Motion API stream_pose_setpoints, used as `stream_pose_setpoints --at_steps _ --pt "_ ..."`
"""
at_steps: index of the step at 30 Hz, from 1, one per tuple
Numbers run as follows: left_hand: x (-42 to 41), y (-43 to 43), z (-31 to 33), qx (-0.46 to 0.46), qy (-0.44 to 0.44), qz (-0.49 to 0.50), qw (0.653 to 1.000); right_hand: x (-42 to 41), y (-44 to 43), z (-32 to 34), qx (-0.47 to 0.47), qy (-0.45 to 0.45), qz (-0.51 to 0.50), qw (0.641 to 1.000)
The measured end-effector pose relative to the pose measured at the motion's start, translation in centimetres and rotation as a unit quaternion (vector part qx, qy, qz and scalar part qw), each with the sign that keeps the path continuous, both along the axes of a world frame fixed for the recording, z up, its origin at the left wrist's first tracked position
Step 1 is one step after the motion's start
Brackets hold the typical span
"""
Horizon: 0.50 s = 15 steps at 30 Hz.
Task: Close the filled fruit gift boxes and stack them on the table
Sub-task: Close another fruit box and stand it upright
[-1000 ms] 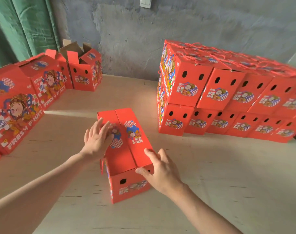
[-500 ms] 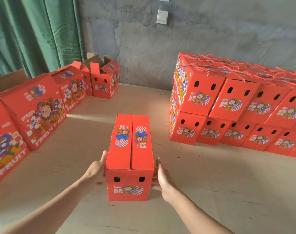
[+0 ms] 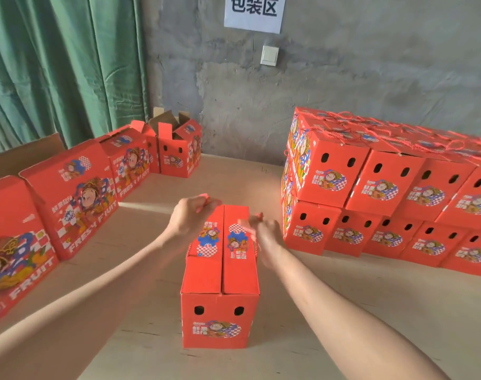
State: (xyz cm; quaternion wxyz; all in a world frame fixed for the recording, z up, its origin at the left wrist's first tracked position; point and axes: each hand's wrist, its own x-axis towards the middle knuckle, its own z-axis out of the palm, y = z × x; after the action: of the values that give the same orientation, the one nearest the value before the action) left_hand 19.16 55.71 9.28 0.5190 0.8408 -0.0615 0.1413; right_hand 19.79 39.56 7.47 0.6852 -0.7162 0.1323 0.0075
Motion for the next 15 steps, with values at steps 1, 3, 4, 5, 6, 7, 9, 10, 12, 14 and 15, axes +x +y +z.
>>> stream_pose_setpoints --at_steps 1,3,4,5,6,7,9,10,12,14,15 --pt "0.2 -0.1 1.3 0.054 -0.009 -0.012 0.998 -0.1 0.4 1.4 0.03 -0.022 0.045 0.998" --pt "0.4 -0.2 3.5 0.141 -0.023 -0.008 0.99 -0.2 1.8 3.9 0.056 -0.036 0.126 0.99" --pt "0.6 -0.1 4.2 0.168 -0.028 -0.007 0.985 -0.2 2.6 5.0 0.068 -0.033 0.157 0.985" --pt "0.6 0.0 4.7 0.188 -0.033 -0.011 0.982 -0.1 3.2 5.8 0.081 -0.023 0.181 0.98" --pt "0.6 0.2 5.0 0.203 -0.035 -0.016 0.978 -0.1 3.7 6.4 0.094 -0.007 0.2 0.975" --pt "0.5 0.4 5.0 0.212 -0.039 -0.023 0.976 -0.2 3.9 6.7 0.097 0.013 0.218 0.971" --pt "0.2 1.1 4.4 0.199 -0.051 -0.035 0.978 -0.3 4.1 6.9 0.077 0.069 0.252 0.962" --pt "-0.1 1.5 3.7 0.179 -0.055 -0.032 0.982 -0.4 4.2 6.9 0.063 0.091 0.258 0.96" --pt "-0.5 2.5 0.9 0.145 -0.04 -0.016 0.988 -0.1 4.5 7.2 0.04 0.125 0.238 0.962" --pt "-1.4 3.4 -3.0 0.153 0.022 -0.024 0.988 0.7 4.6 7.9 0.027 0.146 0.201 0.968" --pt "-2.0 3.7 -5.0 0.175 0.049 -0.055 0.982 1.1 4.6 8.5 0.021 0.149 0.188 0.971"
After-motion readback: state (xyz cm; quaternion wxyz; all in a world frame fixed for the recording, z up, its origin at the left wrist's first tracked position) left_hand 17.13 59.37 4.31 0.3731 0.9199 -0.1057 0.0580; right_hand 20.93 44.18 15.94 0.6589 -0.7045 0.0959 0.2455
